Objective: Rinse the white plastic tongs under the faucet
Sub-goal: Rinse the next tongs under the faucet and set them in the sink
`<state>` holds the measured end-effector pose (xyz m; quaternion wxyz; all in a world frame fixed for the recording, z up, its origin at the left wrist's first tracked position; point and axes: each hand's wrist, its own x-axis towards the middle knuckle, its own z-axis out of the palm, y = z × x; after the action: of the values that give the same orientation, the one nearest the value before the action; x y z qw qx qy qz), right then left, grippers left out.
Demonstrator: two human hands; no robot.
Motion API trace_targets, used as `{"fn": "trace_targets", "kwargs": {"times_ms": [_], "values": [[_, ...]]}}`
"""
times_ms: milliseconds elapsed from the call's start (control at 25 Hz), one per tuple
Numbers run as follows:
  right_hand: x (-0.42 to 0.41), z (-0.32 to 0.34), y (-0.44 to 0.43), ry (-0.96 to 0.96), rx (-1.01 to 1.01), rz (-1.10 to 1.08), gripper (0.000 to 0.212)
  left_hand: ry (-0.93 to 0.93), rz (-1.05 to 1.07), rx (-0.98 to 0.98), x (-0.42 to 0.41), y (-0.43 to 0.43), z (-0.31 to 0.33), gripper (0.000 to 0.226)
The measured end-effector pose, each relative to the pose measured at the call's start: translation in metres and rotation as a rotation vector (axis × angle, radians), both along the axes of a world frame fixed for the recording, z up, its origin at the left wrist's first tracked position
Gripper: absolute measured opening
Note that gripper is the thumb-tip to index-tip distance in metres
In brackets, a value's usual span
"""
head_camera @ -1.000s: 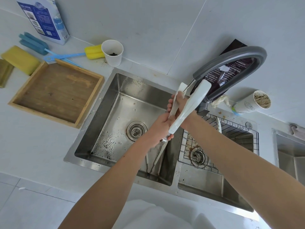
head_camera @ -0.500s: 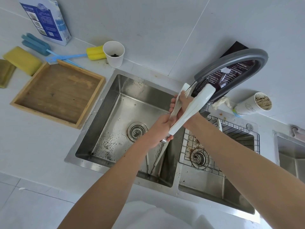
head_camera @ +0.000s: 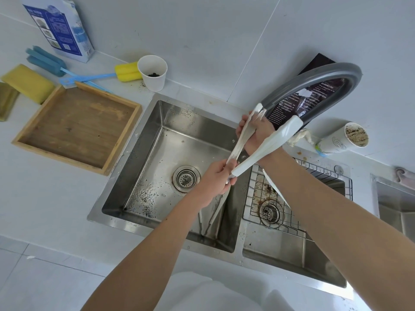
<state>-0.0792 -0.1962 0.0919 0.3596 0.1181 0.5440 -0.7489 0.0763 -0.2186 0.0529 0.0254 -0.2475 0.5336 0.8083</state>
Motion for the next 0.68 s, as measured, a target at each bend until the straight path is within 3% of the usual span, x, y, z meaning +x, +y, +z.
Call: {"fn": "trace_targets", "kwargs": {"times_ms": [120, 240, 400, 480, 680], "values": [[0.023, -0.012, 0.012, -0.019, 0.049, 0.238, 0.027, -0.021, 0.041, -0.006, -0.009, -0.004, 0.001, 0.038], [0.025, -0.008, 0.022, -0.027, -0.026, 0.335, 0.029, -0.027, 0.019, 0.022, -0.011, -0.010, 0.001, 0.038], [0.008, 0.000, 0.014, -0.056, -0.208, 0.163, 0.013, 0.001, 0.005, 0.044, -0.012, -0.012, 0.003, 0.038], [0.001, -0.001, 0.012, -0.082, -0.182, 0.051, 0.019, 0.008, -0.017, 0.041, -0.012, -0.010, 0.005, 0.038], [0.022, -0.012, 0.033, -0.142, -0.045, 0.269, 0.032, -0.010, 0.008, 0.059, -0.017, -0.009, 0.008, 0.045]]}}
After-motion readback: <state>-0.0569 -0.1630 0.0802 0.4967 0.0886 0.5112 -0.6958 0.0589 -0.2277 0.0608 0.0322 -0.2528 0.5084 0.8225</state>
